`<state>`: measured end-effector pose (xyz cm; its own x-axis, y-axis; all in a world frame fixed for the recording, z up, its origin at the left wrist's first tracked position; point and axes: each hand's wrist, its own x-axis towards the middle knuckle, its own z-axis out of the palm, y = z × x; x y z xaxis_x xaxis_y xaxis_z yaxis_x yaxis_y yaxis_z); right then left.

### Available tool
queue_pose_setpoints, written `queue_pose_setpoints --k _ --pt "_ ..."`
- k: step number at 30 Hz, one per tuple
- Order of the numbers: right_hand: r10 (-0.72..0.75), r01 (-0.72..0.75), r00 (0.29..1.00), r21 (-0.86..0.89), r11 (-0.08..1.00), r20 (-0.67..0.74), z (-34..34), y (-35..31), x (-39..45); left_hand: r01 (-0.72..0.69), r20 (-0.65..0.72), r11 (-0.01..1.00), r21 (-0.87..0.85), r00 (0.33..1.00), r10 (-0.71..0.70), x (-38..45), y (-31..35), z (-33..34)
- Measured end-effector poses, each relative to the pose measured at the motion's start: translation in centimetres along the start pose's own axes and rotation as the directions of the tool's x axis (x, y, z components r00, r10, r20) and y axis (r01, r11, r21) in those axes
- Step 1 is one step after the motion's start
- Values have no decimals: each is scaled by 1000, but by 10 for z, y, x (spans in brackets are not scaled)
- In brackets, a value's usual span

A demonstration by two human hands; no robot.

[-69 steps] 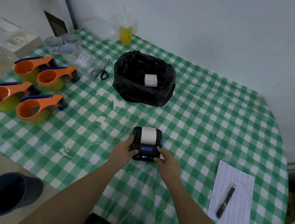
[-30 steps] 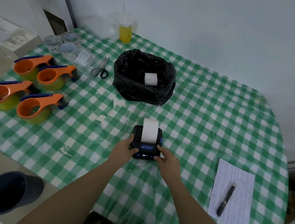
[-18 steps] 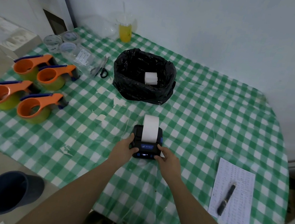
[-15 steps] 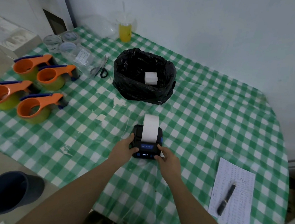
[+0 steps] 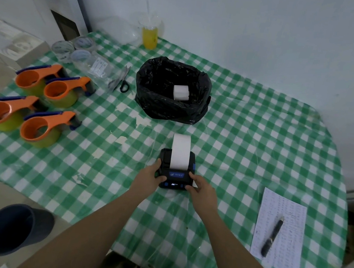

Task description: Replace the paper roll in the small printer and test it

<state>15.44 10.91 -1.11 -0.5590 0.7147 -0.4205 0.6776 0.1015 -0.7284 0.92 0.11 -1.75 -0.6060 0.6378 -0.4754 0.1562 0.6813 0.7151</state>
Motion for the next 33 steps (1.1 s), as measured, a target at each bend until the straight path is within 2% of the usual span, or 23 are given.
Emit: queue_pose_setpoints --k 26,28,31,33 --pt "16 -16 999 6 1000 33 -5 -8 -2 40 17 999 -10 999 -39 -4 8 -6" --pt "33 -34 998 26 999 49 -8 -11 -1 49 14 998 -41 999 -48 -6 15 -10" --pt "58 -64 996 97 993 64 -13 -19 2 90 -23 978 -187 995 -96 -7 26 -17" --pt "58 -62 998 141 988 30 -20 -27 -7 132 -33 966 -221 989 -143 -21 26 -21"
